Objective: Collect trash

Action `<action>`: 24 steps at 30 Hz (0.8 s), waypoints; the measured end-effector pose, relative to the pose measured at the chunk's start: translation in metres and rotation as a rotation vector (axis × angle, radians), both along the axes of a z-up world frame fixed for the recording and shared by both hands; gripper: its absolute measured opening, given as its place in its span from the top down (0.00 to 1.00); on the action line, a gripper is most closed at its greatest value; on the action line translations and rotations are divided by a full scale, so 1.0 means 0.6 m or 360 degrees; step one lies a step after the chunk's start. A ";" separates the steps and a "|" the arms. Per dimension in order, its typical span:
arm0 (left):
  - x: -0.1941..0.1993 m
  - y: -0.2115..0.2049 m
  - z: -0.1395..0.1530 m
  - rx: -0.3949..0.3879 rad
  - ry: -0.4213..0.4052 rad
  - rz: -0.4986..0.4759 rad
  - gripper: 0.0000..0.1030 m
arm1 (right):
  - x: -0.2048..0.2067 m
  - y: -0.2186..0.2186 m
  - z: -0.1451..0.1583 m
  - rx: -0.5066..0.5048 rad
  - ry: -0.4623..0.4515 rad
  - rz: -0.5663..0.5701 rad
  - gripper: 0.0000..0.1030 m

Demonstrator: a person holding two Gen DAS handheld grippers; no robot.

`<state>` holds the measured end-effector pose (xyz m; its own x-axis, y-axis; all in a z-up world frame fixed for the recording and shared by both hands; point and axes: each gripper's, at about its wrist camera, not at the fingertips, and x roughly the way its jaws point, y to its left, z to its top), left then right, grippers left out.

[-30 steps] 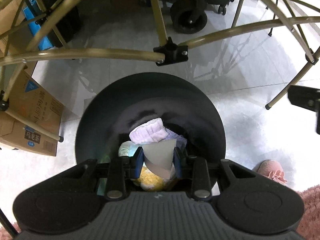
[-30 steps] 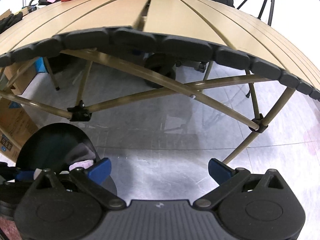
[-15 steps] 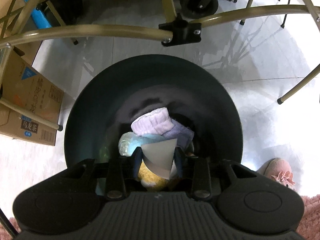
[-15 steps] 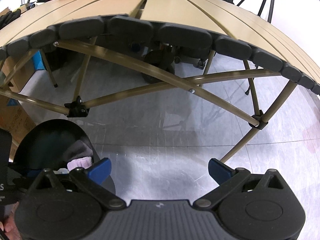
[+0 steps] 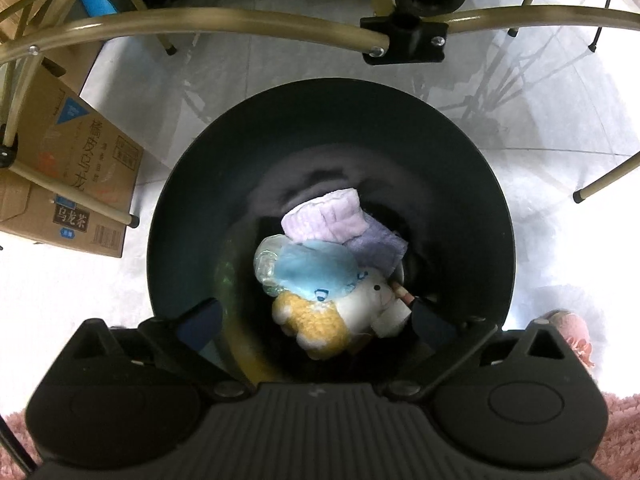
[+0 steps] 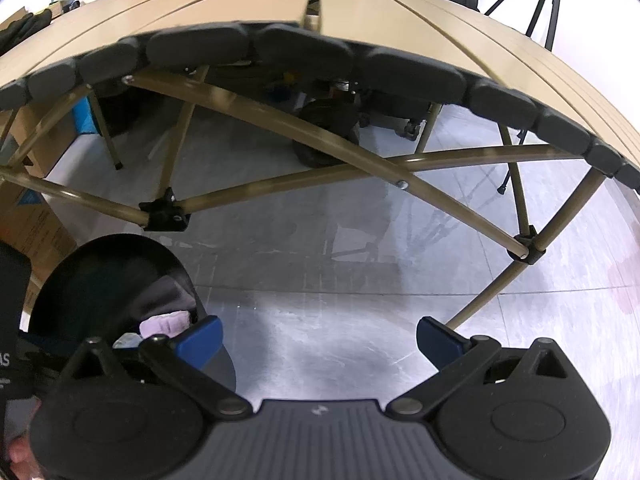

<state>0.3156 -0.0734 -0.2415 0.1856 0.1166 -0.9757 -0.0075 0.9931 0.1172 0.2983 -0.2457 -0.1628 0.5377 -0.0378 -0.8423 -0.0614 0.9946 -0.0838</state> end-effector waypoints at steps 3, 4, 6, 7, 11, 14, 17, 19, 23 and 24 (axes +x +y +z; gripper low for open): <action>-0.001 0.002 0.005 -0.0011 -0.0002 0.0004 0.00 | 0.000 0.004 -0.001 -0.0003 0.0003 0.0009 0.00; -0.001 0.002 0.007 -0.0011 -0.0004 0.0000 0.00 | 0.000 0.004 -0.001 -0.0004 0.0004 0.0011 0.00; -0.003 0.002 0.011 -0.0010 -0.0014 -0.0012 0.00 | 0.001 0.003 0.000 -0.0003 0.0003 0.0011 0.00; -0.005 0.002 0.015 -0.0007 -0.0025 -0.0021 0.00 | 0.000 0.003 0.001 -0.0002 0.0000 0.0011 0.00; -0.015 0.006 0.025 0.0027 -0.0055 -0.0044 0.00 | -0.007 0.008 0.009 0.0012 -0.0022 0.0036 0.00; -0.025 0.016 0.037 0.0015 -0.0070 -0.0033 0.00 | -0.014 0.015 0.011 0.0024 -0.0024 0.0058 0.00; -0.041 0.031 0.055 0.0008 -0.0105 -0.0009 0.00 | -0.021 0.019 0.013 0.0048 -0.0022 0.0065 0.00; -0.052 0.040 0.069 0.0025 -0.0144 0.0004 0.00 | -0.028 0.021 0.016 0.0077 -0.0028 0.0071 0.00; -0.074 0.055 0.106 0.0022 -0.0231 0.0030 0.00 | -0.047 0.023 0.028 0.0159 -0.0049 0.0080 0.00; -0.080 0.058 0.118 0.0014 -0.0261 0.0035 0.00 | -0.052 0.024 0.034 0.0183 -0.0060 0.0084 0.00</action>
<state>0.2674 -0.0385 -0.1706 0.3394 0.1308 -0.9315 -0.0492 0.9914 0.1213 0.2674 -0.2312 -0.1424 0.5680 0.0868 -0.8184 -0.1127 0.9933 0.0271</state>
